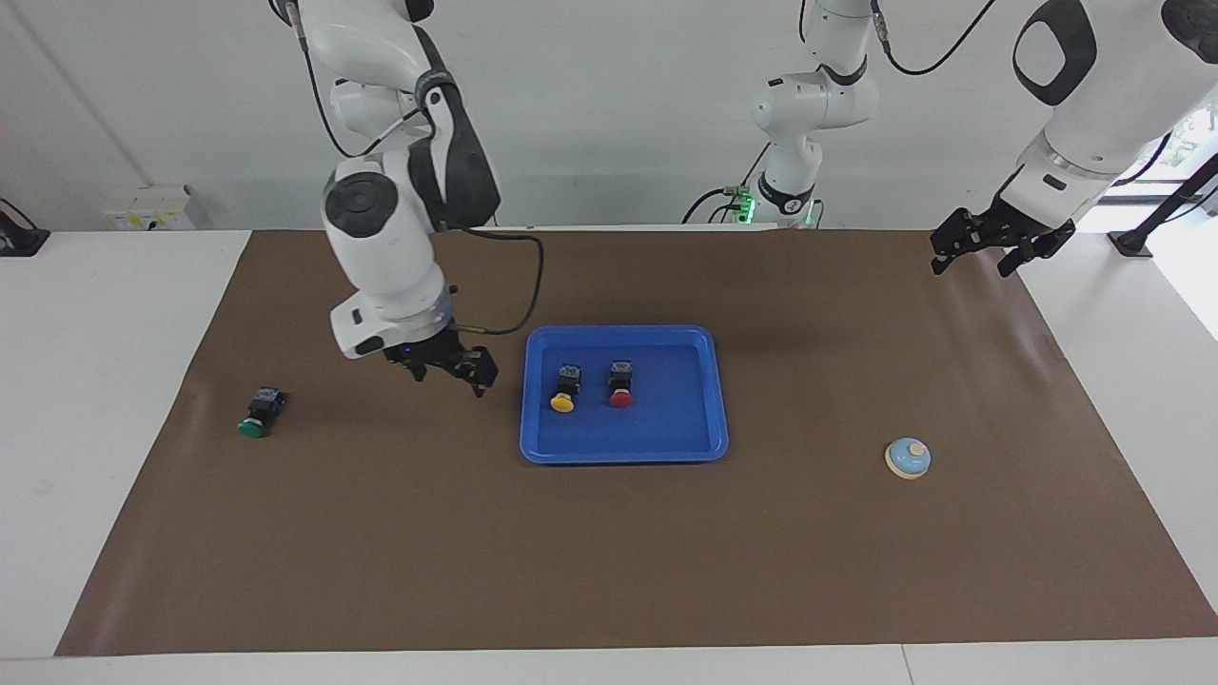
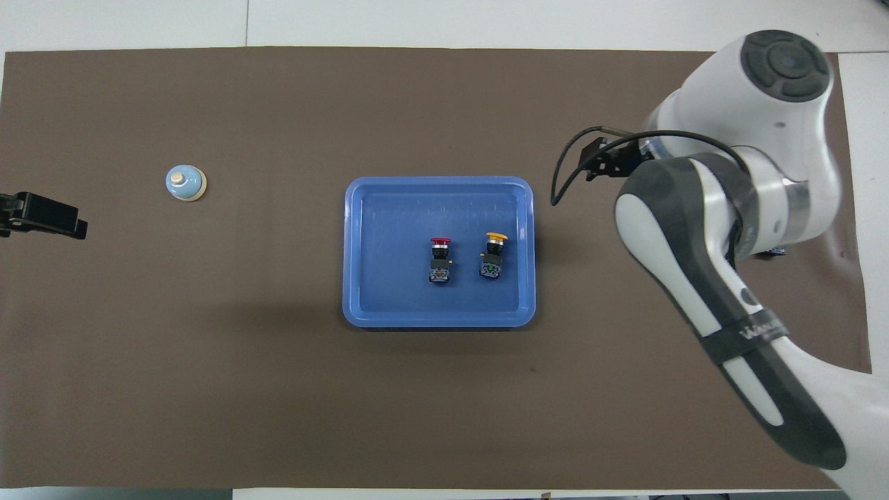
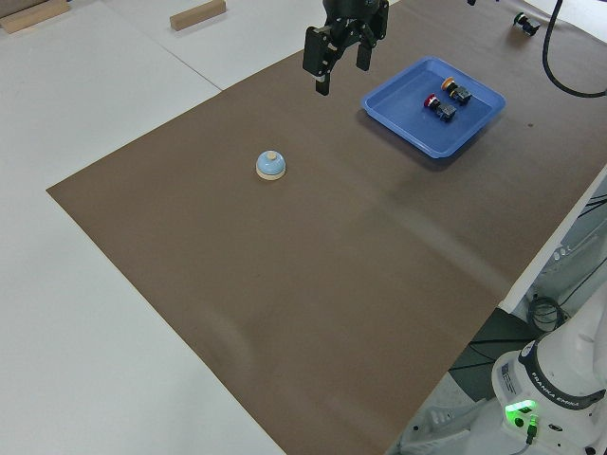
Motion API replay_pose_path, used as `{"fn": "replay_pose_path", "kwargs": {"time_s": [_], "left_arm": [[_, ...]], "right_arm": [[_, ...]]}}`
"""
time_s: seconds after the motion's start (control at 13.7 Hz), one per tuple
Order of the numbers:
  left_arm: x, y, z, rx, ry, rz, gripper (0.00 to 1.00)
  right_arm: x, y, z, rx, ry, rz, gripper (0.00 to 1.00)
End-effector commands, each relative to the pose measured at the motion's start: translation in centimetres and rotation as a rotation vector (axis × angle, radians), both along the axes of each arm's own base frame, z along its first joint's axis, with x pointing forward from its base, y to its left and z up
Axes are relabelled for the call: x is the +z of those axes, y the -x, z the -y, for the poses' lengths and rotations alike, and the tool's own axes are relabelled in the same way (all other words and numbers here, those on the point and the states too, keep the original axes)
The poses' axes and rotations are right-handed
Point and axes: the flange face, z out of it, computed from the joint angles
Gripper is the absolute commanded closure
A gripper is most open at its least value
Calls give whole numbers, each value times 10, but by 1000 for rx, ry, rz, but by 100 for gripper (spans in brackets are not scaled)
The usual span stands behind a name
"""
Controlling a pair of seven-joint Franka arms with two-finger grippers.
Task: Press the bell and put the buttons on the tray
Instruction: 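Open the right gripper and withdraw it from the tray, then grasp the green button with the right gripper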
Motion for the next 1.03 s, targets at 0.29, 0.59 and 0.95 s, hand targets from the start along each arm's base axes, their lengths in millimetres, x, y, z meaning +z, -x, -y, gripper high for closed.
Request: {"fn": "replay_pose_path", "kwargs": {"time_s": [0.29, 0.59, 0.95], "left_arm": [[5, 2, -2, -6, -1, -2, 0], [6, 2, -2, -6, -1, -1, 0], [6, 2, -2, -6, -1, -1, 0]], "right_arm": [[-50, 34, 214, 91, 34, -6, 0], [-101, 47, 246, 107, 49, 42, 0], [-138, 61, 269, 127, 53, 62, 0]]}}
